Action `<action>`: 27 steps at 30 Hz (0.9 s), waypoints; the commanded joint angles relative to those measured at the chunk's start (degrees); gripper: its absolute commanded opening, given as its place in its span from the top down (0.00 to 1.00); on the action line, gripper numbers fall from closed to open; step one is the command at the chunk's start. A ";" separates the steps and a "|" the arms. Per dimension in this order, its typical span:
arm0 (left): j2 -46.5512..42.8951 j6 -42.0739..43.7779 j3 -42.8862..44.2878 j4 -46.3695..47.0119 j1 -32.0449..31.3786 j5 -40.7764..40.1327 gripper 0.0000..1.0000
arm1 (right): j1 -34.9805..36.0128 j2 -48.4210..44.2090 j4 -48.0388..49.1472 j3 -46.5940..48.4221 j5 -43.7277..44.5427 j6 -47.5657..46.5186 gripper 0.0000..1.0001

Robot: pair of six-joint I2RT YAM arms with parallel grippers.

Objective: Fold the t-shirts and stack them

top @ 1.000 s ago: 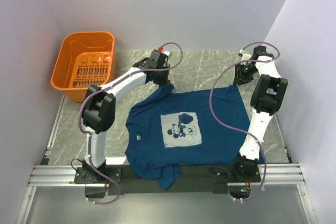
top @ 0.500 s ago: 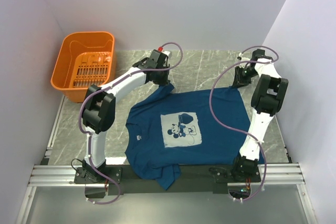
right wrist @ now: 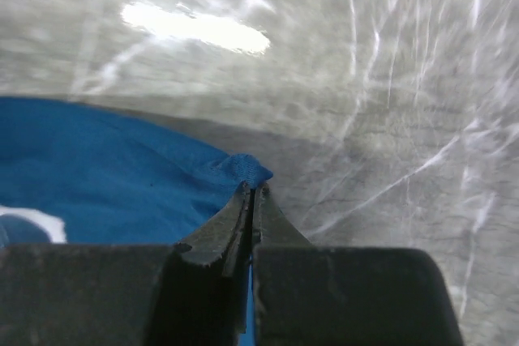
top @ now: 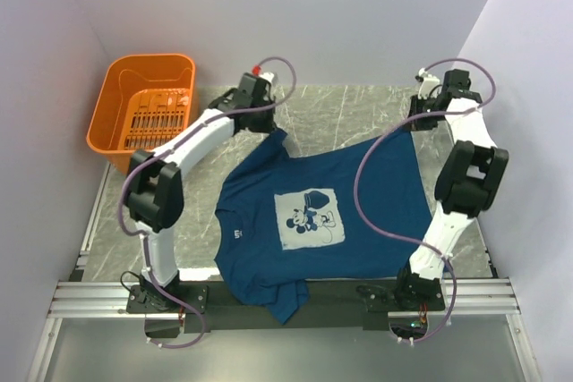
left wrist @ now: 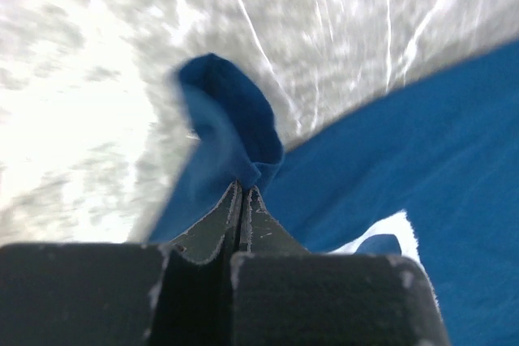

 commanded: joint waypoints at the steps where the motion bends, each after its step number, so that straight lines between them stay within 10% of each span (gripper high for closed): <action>1: -7.02 0.97 2.47 0.58 2.44 -2.02 1.00 | 0.13 -7.93 6.14 -3.55 -4.48 -2.17 1.00; 18: -20.63 10.99 12.05 1.72 8.25 -11.07 1.00 | -2.33 -30.69 7.47 -1.91 -18.02 -0.24 1.00; 27: -33.20 10.99 18.47 16.39 8.25 -6.69 0.99 | -11.71 -35.54 17.11 17.59 -29.07 20.30 1.00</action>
